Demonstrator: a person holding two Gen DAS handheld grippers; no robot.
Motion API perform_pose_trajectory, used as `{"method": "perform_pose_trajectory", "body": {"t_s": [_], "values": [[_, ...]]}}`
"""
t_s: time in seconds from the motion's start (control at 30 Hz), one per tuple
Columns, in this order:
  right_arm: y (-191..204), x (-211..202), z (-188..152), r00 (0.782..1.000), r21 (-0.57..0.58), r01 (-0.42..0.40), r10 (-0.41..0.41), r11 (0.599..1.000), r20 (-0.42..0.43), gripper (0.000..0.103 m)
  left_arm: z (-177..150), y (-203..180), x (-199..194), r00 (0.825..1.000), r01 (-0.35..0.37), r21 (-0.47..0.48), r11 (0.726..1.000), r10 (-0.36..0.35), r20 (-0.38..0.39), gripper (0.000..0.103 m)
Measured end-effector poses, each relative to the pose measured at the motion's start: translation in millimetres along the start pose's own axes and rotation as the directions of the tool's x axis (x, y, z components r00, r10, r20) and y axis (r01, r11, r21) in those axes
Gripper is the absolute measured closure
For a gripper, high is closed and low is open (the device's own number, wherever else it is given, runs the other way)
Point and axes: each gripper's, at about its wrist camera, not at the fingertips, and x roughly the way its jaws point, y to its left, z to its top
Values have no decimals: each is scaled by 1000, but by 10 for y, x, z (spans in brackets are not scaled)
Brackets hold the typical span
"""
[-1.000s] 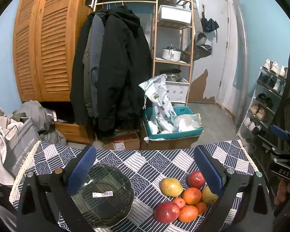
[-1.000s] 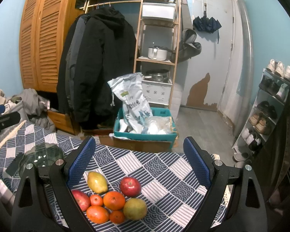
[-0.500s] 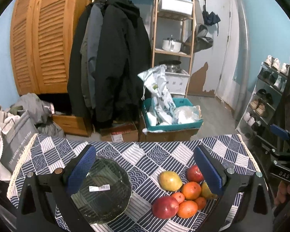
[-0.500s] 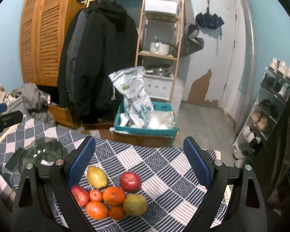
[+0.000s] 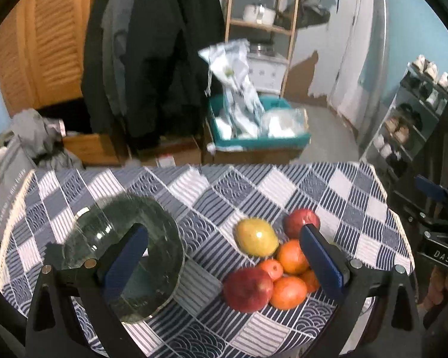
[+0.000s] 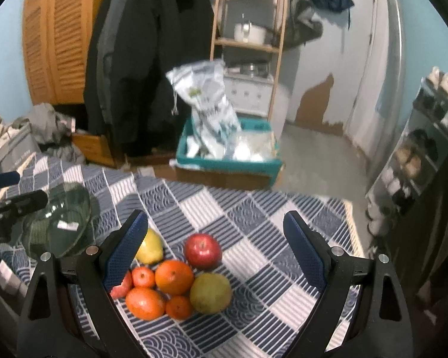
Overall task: Organize fruits
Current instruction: 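Move the left tool to the large red apple while the right tool approaches the green pear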
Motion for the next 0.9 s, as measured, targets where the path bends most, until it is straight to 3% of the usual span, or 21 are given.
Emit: {"method": "perform_pose_trajectory", "body": {"t_s": [0.33, 0.57, 0.9], "values": [[-73, 511, -307, 983, 38, -10, 17, 999, -183, 13, -175, -20, 451, 990, 19, 0, 1000, -19, -138, 1], [-185, 780, -483, 959, 92, -10, 36, 996, -281, 13, -325, -87, 776, 972, 25, 13, 1000, -22, -233, 1], [-123, 1095, -680, 925, 73, -18, 45, 997, -377, 13, -536, -113, 1127, 942, 19, 24, 1000, -10, -336, 1]]}}
